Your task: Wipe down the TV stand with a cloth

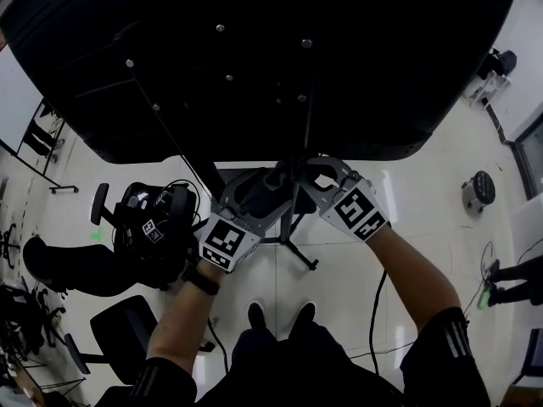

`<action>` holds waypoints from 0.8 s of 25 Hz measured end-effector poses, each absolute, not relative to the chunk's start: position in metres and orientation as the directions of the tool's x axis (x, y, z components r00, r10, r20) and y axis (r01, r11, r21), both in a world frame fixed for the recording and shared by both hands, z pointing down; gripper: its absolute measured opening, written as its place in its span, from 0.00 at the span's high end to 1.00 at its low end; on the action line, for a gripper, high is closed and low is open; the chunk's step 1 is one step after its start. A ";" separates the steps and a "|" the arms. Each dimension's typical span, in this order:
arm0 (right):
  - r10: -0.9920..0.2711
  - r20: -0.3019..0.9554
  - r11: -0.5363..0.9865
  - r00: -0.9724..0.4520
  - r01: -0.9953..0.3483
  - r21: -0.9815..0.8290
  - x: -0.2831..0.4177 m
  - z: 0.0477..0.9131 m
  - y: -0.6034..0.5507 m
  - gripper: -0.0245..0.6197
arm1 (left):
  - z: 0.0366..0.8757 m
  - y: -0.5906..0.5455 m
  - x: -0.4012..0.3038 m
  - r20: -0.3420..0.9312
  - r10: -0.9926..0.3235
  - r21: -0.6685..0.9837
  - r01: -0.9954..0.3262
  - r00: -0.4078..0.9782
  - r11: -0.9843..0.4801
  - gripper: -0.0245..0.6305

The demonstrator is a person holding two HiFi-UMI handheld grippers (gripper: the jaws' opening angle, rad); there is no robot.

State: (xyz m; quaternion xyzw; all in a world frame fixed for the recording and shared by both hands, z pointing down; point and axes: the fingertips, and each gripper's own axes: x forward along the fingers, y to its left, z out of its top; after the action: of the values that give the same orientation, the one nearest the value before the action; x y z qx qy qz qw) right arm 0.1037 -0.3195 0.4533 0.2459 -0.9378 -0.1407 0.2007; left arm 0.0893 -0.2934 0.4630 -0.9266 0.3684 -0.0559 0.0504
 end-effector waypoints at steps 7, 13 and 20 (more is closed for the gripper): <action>-0.504 0.376 0.859 -0.777 -0.408 0.310 0.104 0.513 -0.319 0.90 | 0.517 -0.296 0.087 0.128 -0.678 -0.060 -0.676 0.724 -0.734 0.43; -0.477 0.435 0.879 -0.764 -0.404 0.254 0.104 0.571 -0.320 0.90 | 0.567 -0.298 0.090 0.183 -0.670 -0.037 -0.676 0.719 -0.736 0.43; -0.437 0.501 0.896 -0.747 -0.408 0.173 0.106 0.645 -0.321 0.90 | 0.627 -0.303 0.089 0.251 -0.651 0.004 -0.674 0.716 -0.739 0.43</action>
State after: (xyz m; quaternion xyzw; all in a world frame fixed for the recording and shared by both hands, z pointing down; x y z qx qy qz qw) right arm 0.1058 -0.3205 0.6447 0.2263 -0.9343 -0.0261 0.2743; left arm 0.0888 -0.3032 0.6268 -0.9251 0.3580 -0.1171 -0.0473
